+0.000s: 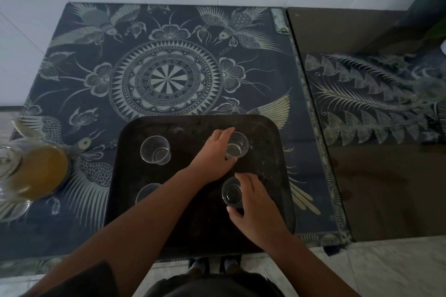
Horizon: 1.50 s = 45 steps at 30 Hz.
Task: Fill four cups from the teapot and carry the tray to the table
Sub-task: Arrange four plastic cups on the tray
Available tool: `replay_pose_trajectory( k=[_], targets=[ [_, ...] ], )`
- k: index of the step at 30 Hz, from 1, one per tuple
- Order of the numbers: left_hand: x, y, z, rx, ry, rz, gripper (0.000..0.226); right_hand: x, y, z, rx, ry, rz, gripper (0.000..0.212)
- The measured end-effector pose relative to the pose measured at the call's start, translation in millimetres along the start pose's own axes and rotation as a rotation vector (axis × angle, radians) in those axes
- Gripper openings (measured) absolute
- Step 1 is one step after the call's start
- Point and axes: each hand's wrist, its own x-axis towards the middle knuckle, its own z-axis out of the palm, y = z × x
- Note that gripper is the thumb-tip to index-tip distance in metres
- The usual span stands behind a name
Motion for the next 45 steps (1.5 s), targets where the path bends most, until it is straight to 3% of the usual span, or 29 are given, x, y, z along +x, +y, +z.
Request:
replay_pose_trajectory(
  k=[16, 29, 45],
  targets=[
    [-15, -2, -7, 0.045, -0.036, -0.034, 0.096, 1, -1, -6, -0.004, -0.008, -0.072, 0.076],
    [-68, 4, -26, 0.119, 0.066, -0.204, 0.085, 21, -13, -28, 0.015, -0.003, -0.190, 0.065],
    [-140, -9, -67, 0.253, 0.140, 0.013, 0.064, -1, -70, -41, -0.192, 0.142, -0.083, 0.058]
  ],
)
